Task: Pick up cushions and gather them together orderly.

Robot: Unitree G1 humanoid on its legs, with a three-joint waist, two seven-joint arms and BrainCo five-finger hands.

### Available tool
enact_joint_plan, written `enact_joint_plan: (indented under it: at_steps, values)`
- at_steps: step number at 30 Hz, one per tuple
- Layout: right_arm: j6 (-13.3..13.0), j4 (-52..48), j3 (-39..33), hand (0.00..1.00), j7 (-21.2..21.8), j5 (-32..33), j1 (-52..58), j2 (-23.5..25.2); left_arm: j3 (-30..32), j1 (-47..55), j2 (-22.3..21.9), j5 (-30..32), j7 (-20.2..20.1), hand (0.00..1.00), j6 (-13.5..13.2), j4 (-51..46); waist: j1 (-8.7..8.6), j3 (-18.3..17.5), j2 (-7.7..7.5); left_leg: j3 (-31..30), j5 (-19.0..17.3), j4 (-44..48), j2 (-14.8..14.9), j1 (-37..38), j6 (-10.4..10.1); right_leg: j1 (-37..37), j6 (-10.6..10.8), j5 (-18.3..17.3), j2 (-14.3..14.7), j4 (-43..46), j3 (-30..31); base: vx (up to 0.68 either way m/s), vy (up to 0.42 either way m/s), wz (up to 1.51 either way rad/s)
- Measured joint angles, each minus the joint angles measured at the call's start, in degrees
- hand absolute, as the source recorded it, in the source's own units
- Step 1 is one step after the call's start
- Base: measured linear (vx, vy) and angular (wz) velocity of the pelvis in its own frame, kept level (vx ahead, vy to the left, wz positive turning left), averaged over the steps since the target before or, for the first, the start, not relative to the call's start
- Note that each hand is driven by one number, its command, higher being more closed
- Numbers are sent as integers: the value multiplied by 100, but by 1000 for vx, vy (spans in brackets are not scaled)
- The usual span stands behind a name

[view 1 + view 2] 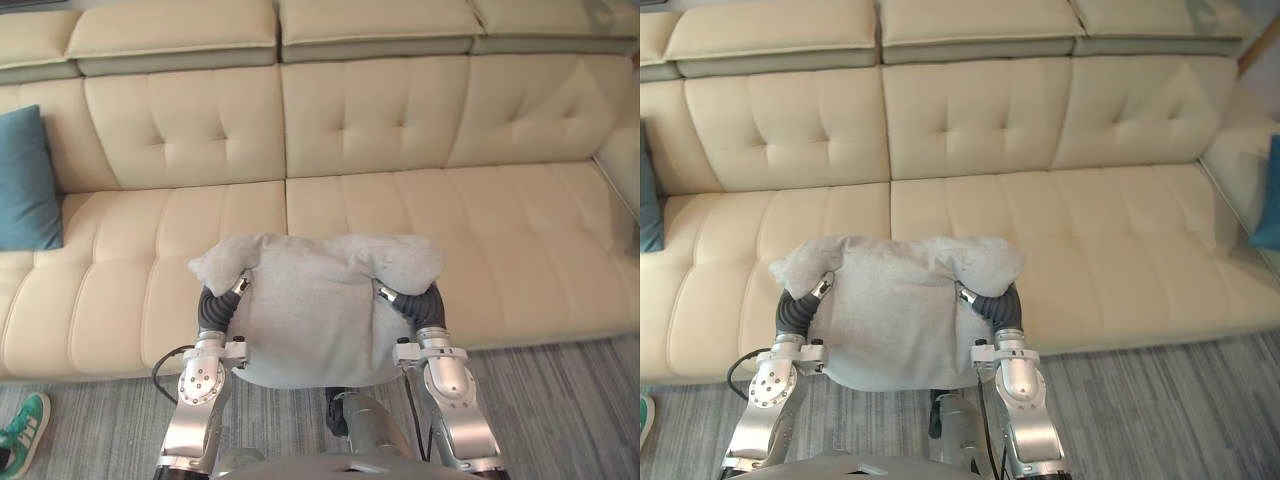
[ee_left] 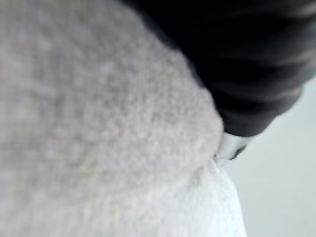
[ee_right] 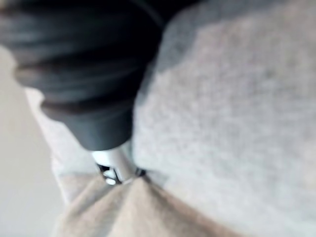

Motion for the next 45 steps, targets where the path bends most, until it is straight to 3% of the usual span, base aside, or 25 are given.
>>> enact_joint_plan:
  at_steps: [4, 5, 8, 9, 10, 14, 19, 27, 31, 37, 42, 45]
  values:
    - [3, -409, 76, 100, 0, -1, 265, -161, -4, 175, -97, -8, -6, 100, -2, -106, 155, 10, 80, 163, 212, 2148, 361, -855, 15, 640, -121, -112, 35, -409, -156, 104, -32, 27]
    - [2, -630, 67, 100, -12, 0, 381, -172, -34, 270, -143, -8, -46, 100, -9, -264, 247, -49, 139, 325, -105, 2372, 436, -1153, 90, 754, -151, -118, 26, -537, -148, 141, 50, 2]
    - [1, -727, 62, 100, -35, 2, 394, -169, -57, 304, -172, -3, -47, 100, -24, -389, 290, -119, 142, 540, -383, 1640, 333, -1525, 299, 794, -112, -87, -82, -629, -112, 94, 82, -7]
    - [2, -727, 60, 100, -43, 2, 406, -171, -68, 306, -176, -3, -48, 100, -24, -389, 307, -134, 155, 538, -247, 1159, 283, -1520, 326, 791, -38, -50, -107, -618, -99, 119, 212, -33]
    - [6, -704, 55, 100, -48, 2, 431, -150, -89, 325, -165, -2, -52, 100, -24, -381, 341, -171, 170, 539, 289, 662, 220, -1459, 102, 780, 123, 8, -106, -603, 15, 59, 140, -35]
    - [26, -690, 66, 100, -11, -5, 584, 48, -115, 412, -11, -3, -68, 100, -22, -394, 332, -325, -27, 902, 331, 429, -45, -1303, 124, 813, 378, 299, -244, -975, 421, 92, 179, -36]
    - [26, -686, 60, 100, 99, -5, 675, 103, -118, 523, 81, -4, -163, 100, -27, -393, 320, -401, -126, 1203, 300, 62, -181, -938, 173, 996, 452, 449, -292, -1319, 763, 6, 72, -30]
    - [25, -122, 44, 100, 102, -4, 322, 76, -140, 424, 129, 46, -98, 100, -16, -152, 290, -450, -185, 1306, 334, -67, -238, -992, 175, 966, 470, 720, -215, -1702, 950, -9, -11, -12]
    - [27, 363, 41, 100, -81, -8, -726, 69, -46, -400, 208, 158, 351, 100, -13, 71, 317, -457, -199, 1309, 547, -233, -382, -1261, 235, 641, 463, 907, -304, -1762, 995, -53, -14, 3]
    - [23, 603, 202, 100, -719, -54, -2492, 94, 251, -1904, 340, 292, 1270, 100, -19, 136, 371, -412, -186, 1259, 618, -27, -371, -1832, 267, 159, 436, 1060, -350, -1684, 1003, -113, -30, 5]
    - [3, 1028, 182, 100, -1429, -70, -4170, 131, 475, -3516, 713, 397, 1960, 100, -19, 337, 390, -31, -75, 1059, 694, 292, -360, -2495, 299, -384, 413, 1090, -413, -1406, 875, -148, -42, 18]
    - [7, 1349, -48, 100, -1701, -202, -4883, 138, 492, -4450, 930, 397, 2170, 100, -18, 730, 438, 82, -17, 949, 816, 282, -393, -2831, 288, -717, 397, 1085, -457, -1263, 764, -89, -57, 27]
